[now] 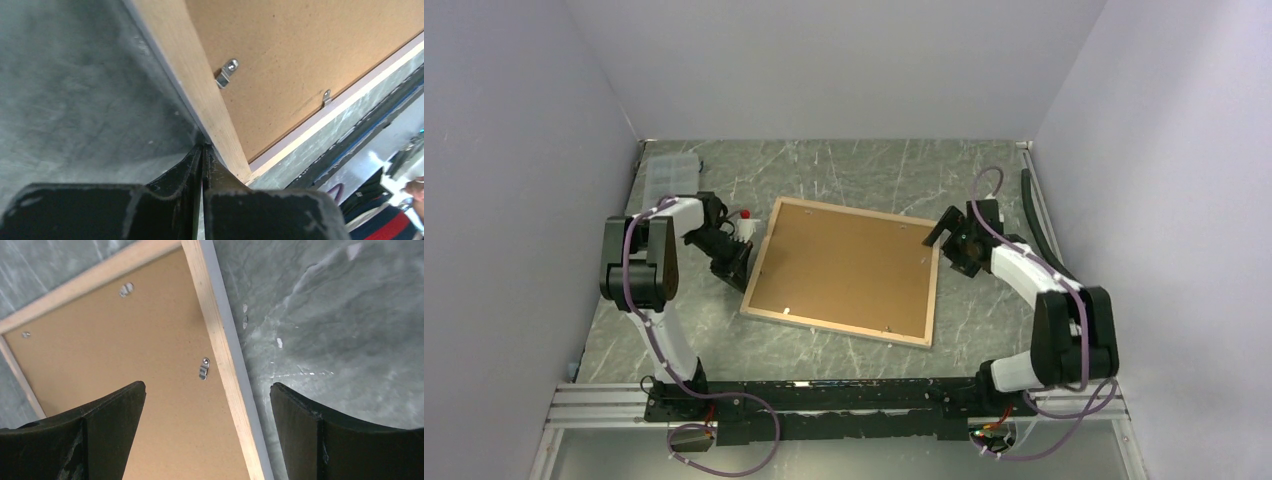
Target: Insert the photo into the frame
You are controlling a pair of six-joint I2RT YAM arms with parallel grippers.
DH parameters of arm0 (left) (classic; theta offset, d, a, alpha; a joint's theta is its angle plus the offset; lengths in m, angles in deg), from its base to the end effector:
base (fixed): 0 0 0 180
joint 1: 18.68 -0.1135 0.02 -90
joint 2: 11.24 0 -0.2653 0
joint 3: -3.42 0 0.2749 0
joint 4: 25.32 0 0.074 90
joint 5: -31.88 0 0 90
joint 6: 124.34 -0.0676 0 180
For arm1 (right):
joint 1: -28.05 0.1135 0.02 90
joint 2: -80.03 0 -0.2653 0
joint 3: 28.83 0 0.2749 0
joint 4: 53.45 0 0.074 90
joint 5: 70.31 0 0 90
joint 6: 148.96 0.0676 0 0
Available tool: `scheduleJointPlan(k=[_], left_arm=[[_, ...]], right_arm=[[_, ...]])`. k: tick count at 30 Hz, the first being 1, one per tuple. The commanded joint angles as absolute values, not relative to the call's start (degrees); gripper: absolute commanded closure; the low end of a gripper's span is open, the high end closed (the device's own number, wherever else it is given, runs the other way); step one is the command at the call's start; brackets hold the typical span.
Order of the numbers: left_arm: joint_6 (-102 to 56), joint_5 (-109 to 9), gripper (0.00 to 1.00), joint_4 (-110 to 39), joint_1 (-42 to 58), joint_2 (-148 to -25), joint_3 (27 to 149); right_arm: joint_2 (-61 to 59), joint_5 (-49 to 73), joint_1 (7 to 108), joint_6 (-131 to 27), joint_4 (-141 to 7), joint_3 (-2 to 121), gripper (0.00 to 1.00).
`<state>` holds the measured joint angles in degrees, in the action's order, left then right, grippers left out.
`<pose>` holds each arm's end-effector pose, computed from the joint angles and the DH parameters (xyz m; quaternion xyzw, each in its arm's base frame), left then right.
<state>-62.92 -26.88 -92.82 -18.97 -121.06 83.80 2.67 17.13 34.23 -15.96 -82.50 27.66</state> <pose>0.3336 -0.0334 0.0971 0.2191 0.9361 -0.2748 0.0105 0.3078 0.0364 0.1661 0.2894 0.8936 0.1616 0.3028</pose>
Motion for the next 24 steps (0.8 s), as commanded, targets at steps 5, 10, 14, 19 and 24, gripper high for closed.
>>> scheduleJointPlan(k=[5,10,14,19,24], left_arm=[[-66.5,-31.44,0.91,-92.84,-11.14,-117.31,80.75],[-66.03,-30.32,0.9,-93.12,-4.78,-119.02,81.01],[-66.1,-29.15,0.91,-94.01,2.4,-120.75,81.73],[-65.63,-26.85,0.89,-95.58,10.37,-123.03,82.88],[-66.86,-24.98,0.82,-98.83,11.91,-121.25,83.97]], right_arm=[[-11.84,6.71,34.37,-15.33,-71.04,34.17,0.0],[-21.76,1.69,34.45,-15.34,-69.58,43.17,0.0],[-30.36,-1.17,36.58,-15.97,-71.55,52.94,0.0],[-37.12,0.12,38.91,-16.4,-75.62,63.58,0.0],[-37.5,2.7,37.46,-18.45,-79.78,71.92,0.0]])
